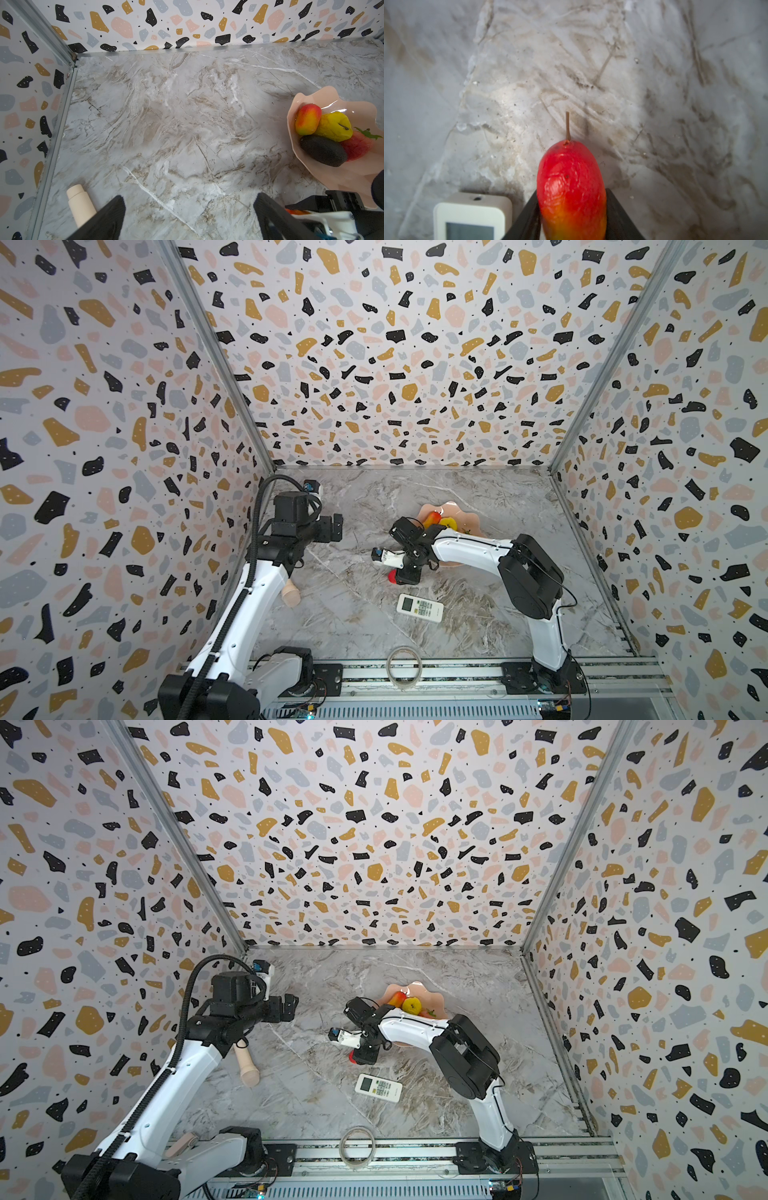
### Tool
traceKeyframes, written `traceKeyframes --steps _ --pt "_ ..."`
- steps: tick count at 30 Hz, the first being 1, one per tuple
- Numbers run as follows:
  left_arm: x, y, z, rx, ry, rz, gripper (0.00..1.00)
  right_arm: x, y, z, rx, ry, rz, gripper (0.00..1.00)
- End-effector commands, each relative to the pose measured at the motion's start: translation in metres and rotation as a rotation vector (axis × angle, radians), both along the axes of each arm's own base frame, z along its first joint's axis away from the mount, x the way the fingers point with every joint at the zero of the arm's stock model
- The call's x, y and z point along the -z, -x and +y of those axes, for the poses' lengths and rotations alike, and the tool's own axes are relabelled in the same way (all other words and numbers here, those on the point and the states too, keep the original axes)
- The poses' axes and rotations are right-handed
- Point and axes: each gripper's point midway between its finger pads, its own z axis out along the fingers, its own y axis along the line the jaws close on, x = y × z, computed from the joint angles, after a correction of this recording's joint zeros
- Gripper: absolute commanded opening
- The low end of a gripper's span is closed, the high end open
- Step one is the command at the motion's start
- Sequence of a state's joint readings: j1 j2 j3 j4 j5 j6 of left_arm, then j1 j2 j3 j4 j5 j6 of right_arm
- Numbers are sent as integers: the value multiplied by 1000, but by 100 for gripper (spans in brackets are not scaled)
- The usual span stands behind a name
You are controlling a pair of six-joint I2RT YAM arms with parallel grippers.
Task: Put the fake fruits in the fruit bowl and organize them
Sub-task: 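Lift the red mango into the pink bowl and release it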
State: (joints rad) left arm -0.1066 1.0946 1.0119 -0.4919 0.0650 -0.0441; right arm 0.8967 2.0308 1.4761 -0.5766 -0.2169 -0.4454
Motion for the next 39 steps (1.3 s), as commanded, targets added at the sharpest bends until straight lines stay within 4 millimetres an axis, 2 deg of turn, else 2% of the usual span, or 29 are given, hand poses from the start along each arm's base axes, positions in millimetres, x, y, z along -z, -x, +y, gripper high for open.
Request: traceKeyframes --steps 1,4,11,14,18,23,26,33,36,38,39 --pt "-7 -4 2 -6 -8 -38 100 -11 -4 6 3 -23 -3 42" --pt "-6 -4 3 -7 -9 -35 100 -21 -7 6 4 -28 -18 38" --pt "-6 -4 2 -6 -7 -34 100 -73 -30 5 63 -131 -124 33" --pt "-6 -4 3 -7 -9 -35 100 -88 -47 -7 132 -155 -168 32" --pt "-7 -3 3 -8 -8 -37 99 -98 -70 -32 235 -166 -226 30" --pt "-6 -3 3 -7 -9 -37 100 -96 -92 -64 356 -167 -243 30" --pt "-6 -4 3 -8 -9 -36 100 -83 -98 -78 398 -135 -230 30" --pt "-5 -4 3 -7 -8 -32 100 -55 -96 -87 415 -76 -183 31" --pt "-4 -4 3 -6 -10 -30 100 -53 -94 -87 413 -79 -174 41" --pt "-4 -4 3 -7 -10 -29 100 -55 -94 -87 414 -84 -175 55" --pt "-4 -4 3 -7 -10 -28 100 -55 -94 -87 415 -85 -175 58"
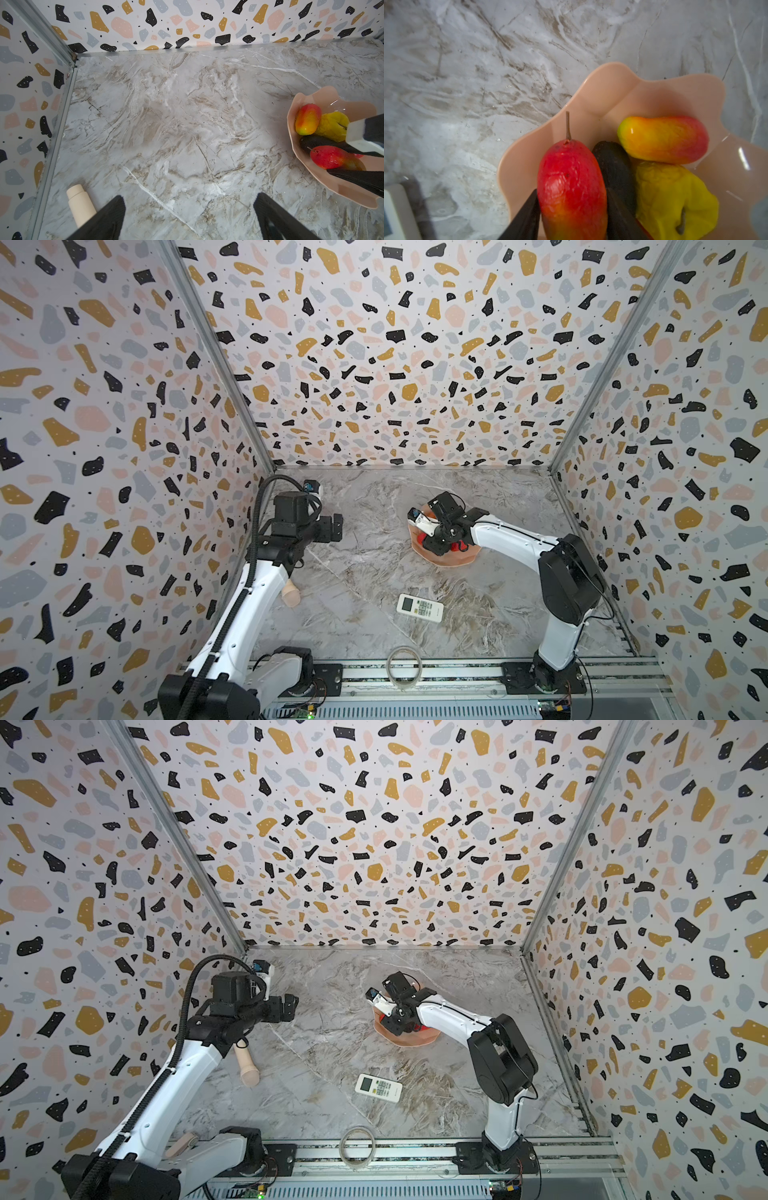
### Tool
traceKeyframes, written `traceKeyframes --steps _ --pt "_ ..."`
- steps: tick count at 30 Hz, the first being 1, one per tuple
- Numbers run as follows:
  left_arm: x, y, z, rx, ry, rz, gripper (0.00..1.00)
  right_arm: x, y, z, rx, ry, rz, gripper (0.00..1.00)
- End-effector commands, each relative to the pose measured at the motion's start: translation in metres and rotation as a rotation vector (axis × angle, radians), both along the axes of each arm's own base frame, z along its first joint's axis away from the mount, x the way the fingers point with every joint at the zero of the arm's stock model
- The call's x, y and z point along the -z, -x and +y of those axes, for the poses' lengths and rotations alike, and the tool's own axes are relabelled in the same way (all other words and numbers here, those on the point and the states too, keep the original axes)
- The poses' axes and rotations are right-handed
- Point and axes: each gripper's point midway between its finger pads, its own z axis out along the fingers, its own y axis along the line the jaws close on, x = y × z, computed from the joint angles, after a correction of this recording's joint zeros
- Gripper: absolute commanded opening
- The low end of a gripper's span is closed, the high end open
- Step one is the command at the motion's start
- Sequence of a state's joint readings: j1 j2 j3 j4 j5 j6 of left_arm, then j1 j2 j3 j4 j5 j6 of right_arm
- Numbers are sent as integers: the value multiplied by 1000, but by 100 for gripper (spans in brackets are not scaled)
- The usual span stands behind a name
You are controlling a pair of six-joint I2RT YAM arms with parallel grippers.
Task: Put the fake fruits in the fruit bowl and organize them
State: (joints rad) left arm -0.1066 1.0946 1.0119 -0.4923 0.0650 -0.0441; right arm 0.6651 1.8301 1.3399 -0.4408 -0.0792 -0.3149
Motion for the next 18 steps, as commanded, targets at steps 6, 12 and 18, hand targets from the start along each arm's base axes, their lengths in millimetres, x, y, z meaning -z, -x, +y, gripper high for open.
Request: traceKeyframes --steps 6,12,18 --pt "-4 -4 3 -7 -9 -29 100 -15 0 -2 16 -4 -15 74" --pt "-4 -5 3 -11 -10 -33 100 -62 -9 -10 82 -61 -147 96" --pt "-2 -12 2 -19 0 -30 99 -153 -25 -76 356 -347 -453 99"
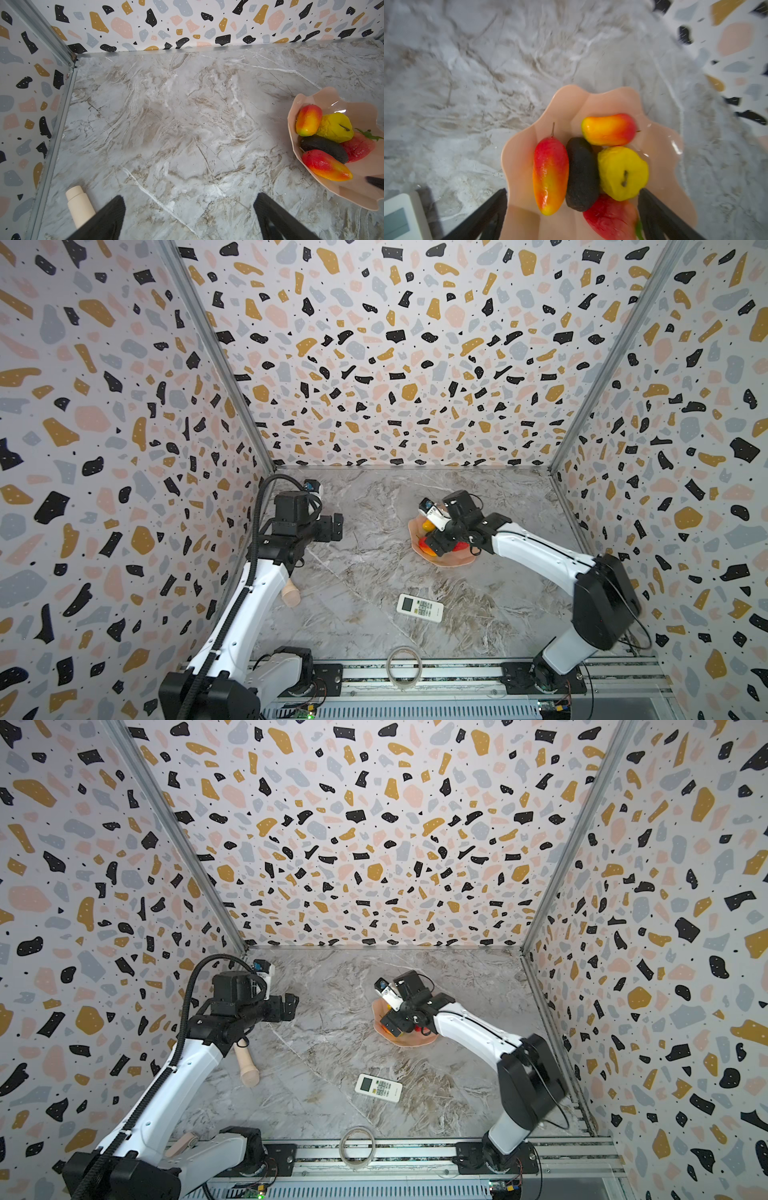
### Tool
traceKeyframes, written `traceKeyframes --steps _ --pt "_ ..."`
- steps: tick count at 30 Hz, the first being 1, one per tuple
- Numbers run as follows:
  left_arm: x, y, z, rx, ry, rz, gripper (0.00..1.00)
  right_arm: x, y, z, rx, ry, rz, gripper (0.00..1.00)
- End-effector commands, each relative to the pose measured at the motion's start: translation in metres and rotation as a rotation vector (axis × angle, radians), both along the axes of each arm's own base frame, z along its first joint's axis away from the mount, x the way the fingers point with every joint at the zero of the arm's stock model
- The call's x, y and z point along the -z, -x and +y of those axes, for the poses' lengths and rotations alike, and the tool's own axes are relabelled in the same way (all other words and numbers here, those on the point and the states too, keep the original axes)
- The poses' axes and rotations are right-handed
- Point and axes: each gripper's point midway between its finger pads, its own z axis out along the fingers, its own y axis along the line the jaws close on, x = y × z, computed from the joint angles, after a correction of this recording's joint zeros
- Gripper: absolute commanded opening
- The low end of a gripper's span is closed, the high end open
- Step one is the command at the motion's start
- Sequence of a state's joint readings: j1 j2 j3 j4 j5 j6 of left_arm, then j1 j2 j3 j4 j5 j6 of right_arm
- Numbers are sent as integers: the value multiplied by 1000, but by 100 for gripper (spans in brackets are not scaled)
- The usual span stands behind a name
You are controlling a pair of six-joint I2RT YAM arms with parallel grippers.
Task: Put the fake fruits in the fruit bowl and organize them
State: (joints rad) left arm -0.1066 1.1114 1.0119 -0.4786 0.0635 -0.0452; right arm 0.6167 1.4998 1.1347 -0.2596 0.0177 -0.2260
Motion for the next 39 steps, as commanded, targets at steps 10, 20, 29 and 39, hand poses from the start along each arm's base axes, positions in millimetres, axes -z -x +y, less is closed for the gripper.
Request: traceKeyframes --steps 10,20,29,39 --pt "-4 -25 -7 -211 148 -254 100 -71 35 -214 678 -463 -713 99" --pt "16 0 48 -509 -85 -511 100 14 54 -258 877 -372 -686 99" --pt "51 25 95 -659 -111 -617 100 31 15 -251 833 -369 -653 99" --pt "90 12 89 -567 -167 -633 100 48 -7 -243 771 -367 -595 99"
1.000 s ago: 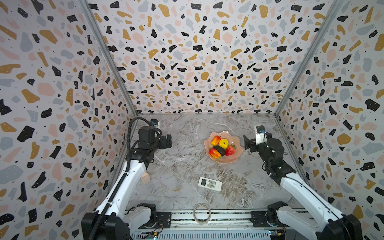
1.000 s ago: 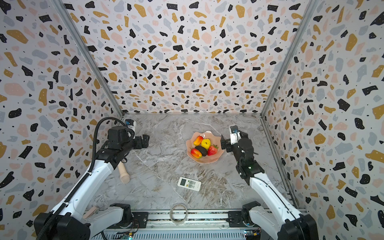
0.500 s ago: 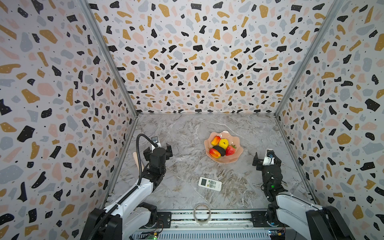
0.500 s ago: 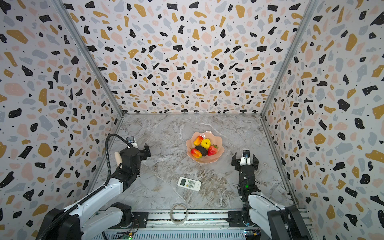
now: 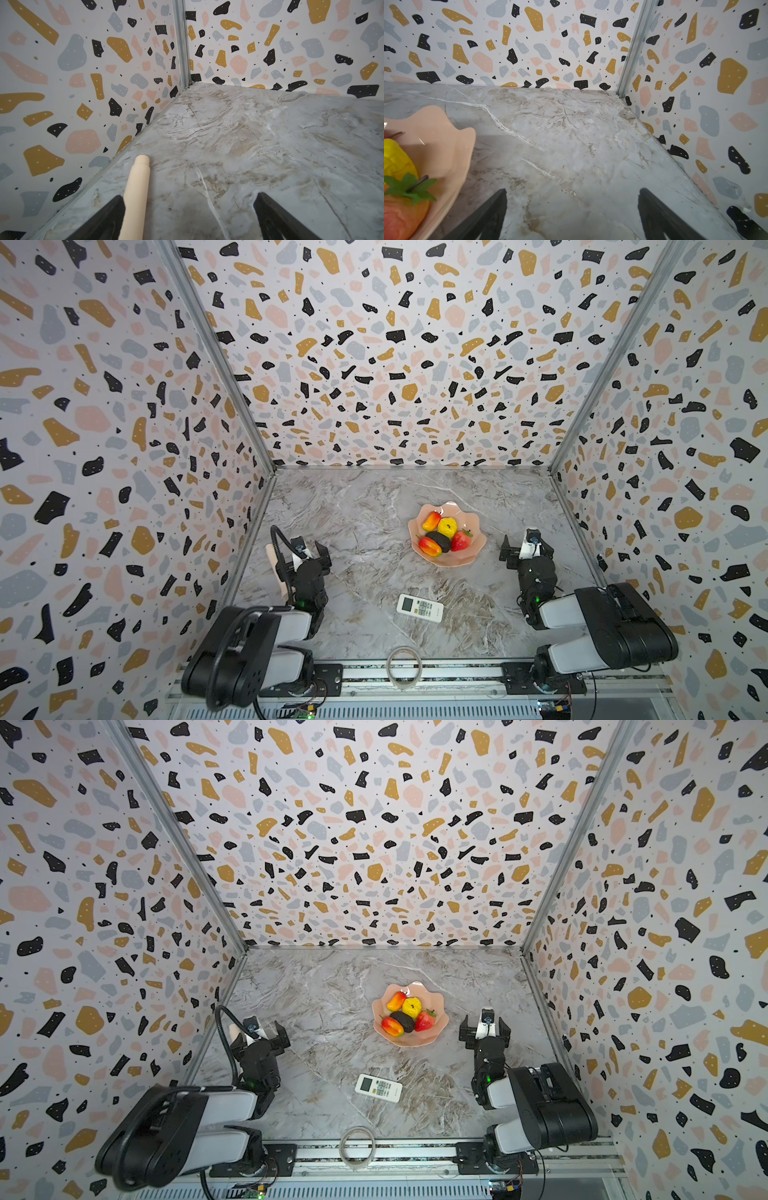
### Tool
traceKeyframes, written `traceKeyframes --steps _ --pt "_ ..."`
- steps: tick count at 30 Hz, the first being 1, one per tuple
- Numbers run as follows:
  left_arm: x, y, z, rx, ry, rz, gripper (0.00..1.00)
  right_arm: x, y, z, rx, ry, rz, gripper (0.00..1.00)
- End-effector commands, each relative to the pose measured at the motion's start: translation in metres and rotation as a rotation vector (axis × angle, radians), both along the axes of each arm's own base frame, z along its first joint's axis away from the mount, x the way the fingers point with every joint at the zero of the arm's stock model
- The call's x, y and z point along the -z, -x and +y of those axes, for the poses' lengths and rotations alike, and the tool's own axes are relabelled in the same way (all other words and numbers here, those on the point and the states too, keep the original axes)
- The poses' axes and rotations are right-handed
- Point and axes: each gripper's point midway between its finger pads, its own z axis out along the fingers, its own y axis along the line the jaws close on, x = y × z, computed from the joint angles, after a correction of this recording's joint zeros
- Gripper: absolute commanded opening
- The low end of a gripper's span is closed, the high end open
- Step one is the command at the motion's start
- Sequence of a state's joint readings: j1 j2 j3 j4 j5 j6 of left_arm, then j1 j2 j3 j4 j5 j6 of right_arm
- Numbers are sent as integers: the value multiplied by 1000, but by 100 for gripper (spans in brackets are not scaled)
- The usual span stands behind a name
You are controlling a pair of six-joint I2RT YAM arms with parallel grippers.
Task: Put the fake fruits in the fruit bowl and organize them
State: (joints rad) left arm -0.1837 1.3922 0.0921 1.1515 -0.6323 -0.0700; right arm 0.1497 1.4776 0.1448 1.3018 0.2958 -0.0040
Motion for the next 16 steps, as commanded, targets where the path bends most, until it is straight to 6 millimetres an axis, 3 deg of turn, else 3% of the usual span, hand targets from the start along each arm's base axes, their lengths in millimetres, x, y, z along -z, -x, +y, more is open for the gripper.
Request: traceKeyframes --steps 1,16 --pt "-35 -20 -5 32 11 -126 100 -7 -12 2 -38 -31 -19 99" --pt "-33 -21 -1 30 25 -119 100 -7 -13 2 -46 -32 -11 99"
